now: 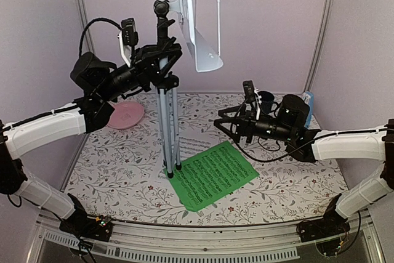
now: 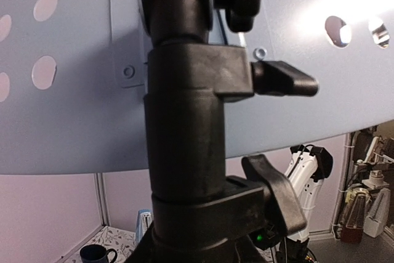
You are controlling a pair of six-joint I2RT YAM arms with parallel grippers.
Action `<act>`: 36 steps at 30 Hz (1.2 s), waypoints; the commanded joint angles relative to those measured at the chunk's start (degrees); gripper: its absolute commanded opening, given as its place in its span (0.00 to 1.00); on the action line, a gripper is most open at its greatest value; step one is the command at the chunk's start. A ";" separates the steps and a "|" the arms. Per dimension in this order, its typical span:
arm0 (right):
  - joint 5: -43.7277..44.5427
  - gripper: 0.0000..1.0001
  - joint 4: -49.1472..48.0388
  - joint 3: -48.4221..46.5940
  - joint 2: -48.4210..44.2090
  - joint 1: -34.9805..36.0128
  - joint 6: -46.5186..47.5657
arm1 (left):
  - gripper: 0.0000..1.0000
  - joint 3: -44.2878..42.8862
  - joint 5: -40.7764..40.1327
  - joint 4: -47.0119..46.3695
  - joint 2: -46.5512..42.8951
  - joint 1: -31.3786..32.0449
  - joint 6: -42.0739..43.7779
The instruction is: Set up the instrument practice props
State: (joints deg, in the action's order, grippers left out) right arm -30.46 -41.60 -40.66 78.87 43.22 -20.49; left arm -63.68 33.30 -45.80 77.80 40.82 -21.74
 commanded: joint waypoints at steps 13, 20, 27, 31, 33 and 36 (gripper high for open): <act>-1.14 0.67 7.65 -18.42 14.99 9.27 8.05 | 0.00 -1.30 2.61 -20.65 -1.46 -0.49 -4.57; -2.42 0.63 9.81 -24.01 18.70 10.36 9.67 | 0.00 -1.05 3.30 -21.70 -0.89 -0.52 -5.19; -2.90 0.48 12.63 -26.92 21.04 11.15 11.67 | 0.00 -1.12 4.28 -22.05 -0.33 -0.48 -5.46; -2.44 0.34 14.64 -27.56 20.93 11.11 12.94 | 0.00 -0.93 4.82 -21.81 -0.34 -0.57 -5.33; -2.06 0.22 15.94 -28.01 20.75 11.10 13.85 | 0.00 -0.83 5.25 -21.58 -0.32 -0.69 -5.25; -0.90 0.00 19.11 -28.24 20.05 11.15 15.72 | 0.00 -0.68 5.59 -20.46 -0.50 -1.02 -4.77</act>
State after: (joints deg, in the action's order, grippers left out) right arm -33.67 -27.29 -67.07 98.87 54.22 -6.24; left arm -62.81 41.32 -55.13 79.85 40.51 -26.57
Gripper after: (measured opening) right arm 0.122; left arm 0.240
